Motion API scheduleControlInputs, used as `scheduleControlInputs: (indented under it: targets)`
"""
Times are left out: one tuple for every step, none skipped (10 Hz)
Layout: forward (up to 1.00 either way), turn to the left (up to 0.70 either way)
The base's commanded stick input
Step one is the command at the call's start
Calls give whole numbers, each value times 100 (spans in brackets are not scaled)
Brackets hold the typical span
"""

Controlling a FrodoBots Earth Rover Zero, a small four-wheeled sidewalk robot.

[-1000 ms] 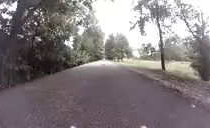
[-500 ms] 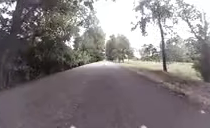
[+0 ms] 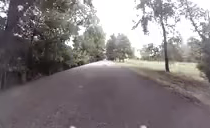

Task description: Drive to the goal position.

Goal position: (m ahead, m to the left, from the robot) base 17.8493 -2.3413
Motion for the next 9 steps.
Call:
scheduleControlInputs:
  targets:
    - [70, 0]
    - [70, 0]
    - [70, 0]
    - [70, 0]
    - [70, 0]
    - [70, 0]
    - [70, 0]
    - [70, 0]
    - [70, 0]
